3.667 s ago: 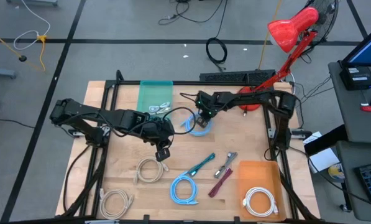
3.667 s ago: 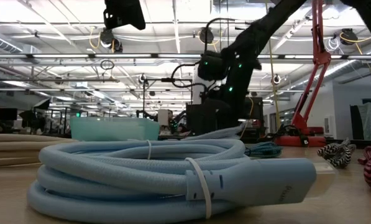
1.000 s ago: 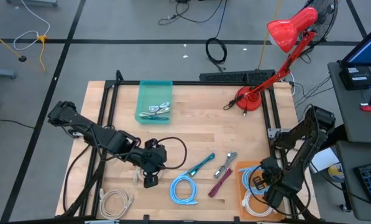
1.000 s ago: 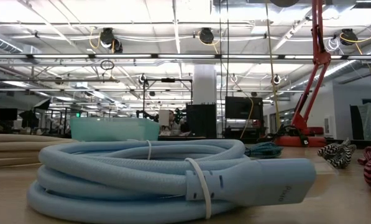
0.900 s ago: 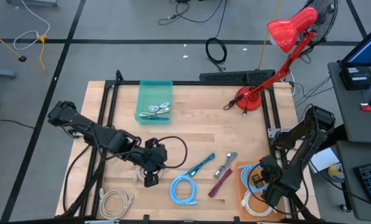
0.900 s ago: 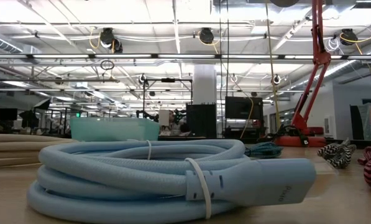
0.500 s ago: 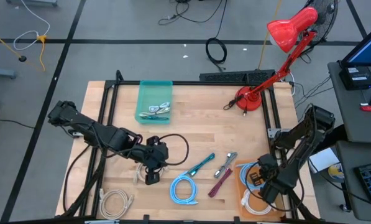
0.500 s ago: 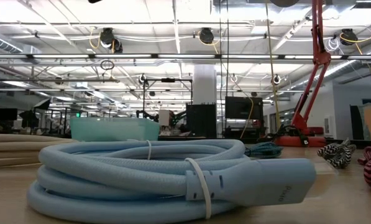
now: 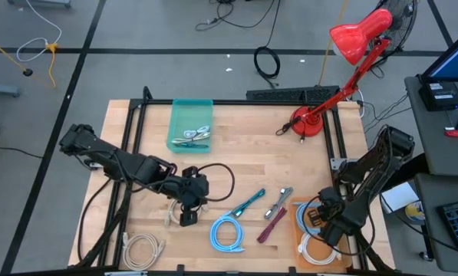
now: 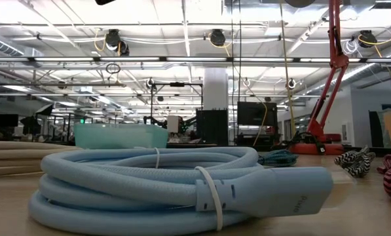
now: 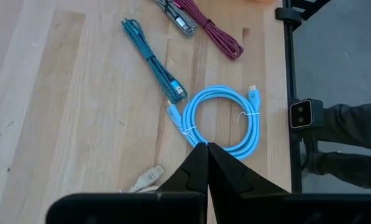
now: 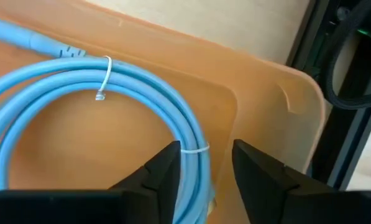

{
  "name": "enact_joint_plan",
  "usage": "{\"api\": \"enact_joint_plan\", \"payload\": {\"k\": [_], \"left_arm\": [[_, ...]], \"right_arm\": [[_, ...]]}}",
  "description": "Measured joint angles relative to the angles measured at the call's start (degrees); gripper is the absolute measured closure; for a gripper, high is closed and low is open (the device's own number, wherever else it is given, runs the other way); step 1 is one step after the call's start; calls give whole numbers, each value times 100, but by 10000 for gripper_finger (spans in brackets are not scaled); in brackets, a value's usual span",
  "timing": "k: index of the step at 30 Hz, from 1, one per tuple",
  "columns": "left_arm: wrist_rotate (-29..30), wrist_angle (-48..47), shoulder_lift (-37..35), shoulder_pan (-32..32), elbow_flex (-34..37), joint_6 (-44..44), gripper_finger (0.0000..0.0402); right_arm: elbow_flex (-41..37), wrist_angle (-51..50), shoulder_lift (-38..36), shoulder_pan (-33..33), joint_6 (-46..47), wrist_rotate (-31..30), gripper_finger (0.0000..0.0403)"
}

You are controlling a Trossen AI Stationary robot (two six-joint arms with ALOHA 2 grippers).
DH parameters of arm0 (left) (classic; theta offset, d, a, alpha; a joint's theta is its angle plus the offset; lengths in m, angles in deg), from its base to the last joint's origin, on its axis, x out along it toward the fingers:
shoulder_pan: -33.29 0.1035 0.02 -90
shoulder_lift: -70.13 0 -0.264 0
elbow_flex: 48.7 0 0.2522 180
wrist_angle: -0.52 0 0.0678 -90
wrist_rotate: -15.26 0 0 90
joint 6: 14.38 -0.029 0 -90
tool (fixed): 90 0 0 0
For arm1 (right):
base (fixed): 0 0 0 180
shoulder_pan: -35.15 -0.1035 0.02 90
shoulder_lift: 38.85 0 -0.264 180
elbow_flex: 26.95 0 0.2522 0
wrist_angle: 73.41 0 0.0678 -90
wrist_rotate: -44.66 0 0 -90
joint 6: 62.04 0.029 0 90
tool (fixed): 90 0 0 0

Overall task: Pick & Place USB Port
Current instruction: Put the top blue HDMI cable into the orange bin

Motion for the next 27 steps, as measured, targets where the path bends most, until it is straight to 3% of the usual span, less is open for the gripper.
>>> {"api": "enact_joint_plan", "payload": {"k": [5, 13, 21, 27], "left_arm": [[3, 7, 0, 0, 0, -48, 396], [1, 72, 0, -2, 0, -109, 396], [0, 77, 0, -85, 0, -99, 396], [40, 82, 0, -109, 0, -72, 396]], "right_arm": [[0, -72, -272, 29, 42, -38, 264], [311, 632, -923, 61, -553, -887, 286], [350, 2623, -1049, 53, -1443, -525, 314], [345, 2663, -570, 46, -1469, 42, 345]]}}
